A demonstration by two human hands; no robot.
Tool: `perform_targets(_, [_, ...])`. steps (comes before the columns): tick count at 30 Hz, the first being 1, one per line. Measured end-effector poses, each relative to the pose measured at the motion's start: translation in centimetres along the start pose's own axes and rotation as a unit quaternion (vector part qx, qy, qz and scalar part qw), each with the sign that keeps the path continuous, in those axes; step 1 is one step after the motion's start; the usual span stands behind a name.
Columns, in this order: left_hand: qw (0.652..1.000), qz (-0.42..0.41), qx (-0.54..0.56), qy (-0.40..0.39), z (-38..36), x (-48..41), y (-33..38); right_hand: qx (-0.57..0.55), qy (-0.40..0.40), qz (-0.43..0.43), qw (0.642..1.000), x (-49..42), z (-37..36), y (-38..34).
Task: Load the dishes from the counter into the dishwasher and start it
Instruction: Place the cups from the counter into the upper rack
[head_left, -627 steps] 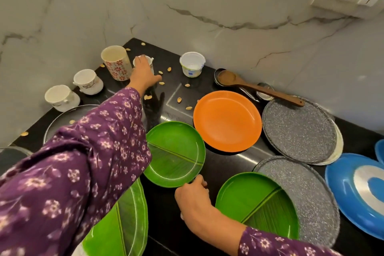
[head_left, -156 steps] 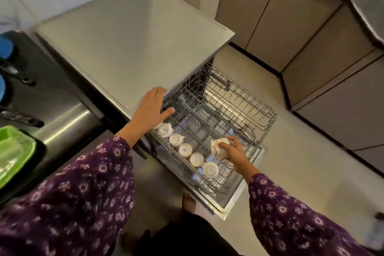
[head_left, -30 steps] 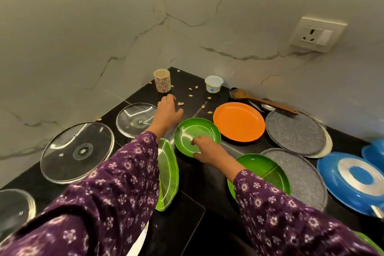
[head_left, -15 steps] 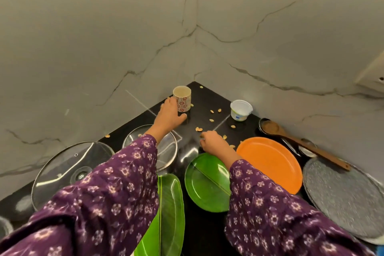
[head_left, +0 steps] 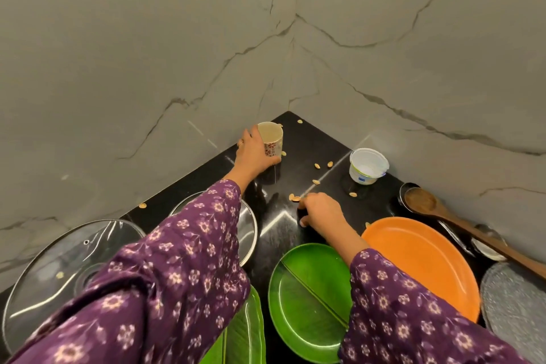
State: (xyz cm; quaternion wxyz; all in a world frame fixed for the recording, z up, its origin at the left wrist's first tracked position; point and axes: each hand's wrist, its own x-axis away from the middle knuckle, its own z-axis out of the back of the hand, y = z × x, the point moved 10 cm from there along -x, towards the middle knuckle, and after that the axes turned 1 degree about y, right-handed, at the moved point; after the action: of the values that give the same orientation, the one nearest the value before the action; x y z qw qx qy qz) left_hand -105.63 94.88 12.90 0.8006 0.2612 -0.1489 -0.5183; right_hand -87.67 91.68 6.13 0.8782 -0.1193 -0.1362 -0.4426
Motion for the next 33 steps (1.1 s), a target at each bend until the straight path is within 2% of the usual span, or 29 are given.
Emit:
perform_targets(16, [1.0, 0.007, -0.002, 0.017, -0.7, -3.5, -0.7, -0.028, 0.036, -0.002, 0.999, 0.1, -0.3, 0.3])
perform_targets(21, [0.997, -0.056, -0.027, 0.054, 0.5, -1.8, 0.9, -0.017, 0.056, -0.003, 0.998, 0.4, 0.1, -0.3])
perform_targets(30, [0.981, -0.138, 0.089, 0.104, 4.5, 5.4, 5.4, -0.046, 0.058, -0.013, 0.997, 1.8, -0.4, -0.3])
perform_targets(33, [0.975, -0.164, 0.104, 0.111, 6.0, 8.8, 7.4, -0.113, 0.043, -0.027, 0.992, 2.9, -0.3, 0.1])
